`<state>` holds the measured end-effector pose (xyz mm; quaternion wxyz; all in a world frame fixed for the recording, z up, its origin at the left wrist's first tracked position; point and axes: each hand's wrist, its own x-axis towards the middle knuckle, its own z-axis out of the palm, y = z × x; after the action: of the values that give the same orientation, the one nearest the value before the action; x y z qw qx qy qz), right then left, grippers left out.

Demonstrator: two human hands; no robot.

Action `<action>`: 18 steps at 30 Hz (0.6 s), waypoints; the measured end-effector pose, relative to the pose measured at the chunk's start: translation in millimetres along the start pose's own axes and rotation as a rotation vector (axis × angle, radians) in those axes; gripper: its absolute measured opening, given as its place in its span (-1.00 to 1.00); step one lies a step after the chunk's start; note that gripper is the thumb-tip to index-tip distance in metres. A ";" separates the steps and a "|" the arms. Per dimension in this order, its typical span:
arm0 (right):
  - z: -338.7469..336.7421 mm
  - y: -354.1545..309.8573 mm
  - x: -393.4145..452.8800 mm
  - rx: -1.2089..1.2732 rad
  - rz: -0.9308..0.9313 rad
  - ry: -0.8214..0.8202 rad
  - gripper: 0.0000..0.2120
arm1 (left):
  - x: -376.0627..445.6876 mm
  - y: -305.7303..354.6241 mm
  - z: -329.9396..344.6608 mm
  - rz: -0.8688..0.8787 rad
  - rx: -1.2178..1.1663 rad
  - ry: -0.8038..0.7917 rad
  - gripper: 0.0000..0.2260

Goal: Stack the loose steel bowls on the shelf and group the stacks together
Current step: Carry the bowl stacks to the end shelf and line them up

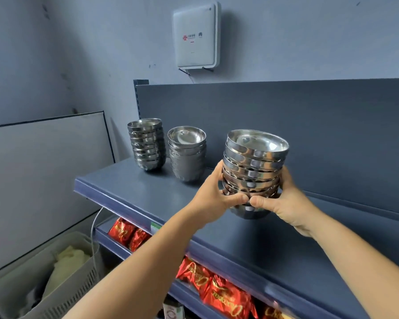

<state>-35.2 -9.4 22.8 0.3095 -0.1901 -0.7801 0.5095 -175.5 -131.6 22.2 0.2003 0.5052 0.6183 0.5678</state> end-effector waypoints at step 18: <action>21.5 46.2 89.8 -0.012 0.054 0.098 -0.05 | 96.0 -62.5 -34.9 -0.018 -0.086 -0.143 -0.38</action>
<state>-116.8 49.8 0.4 0.3323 -0.2375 -0.7617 0.5030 -268.2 -57.5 6.6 0.2707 0.5298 0.5821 0.5543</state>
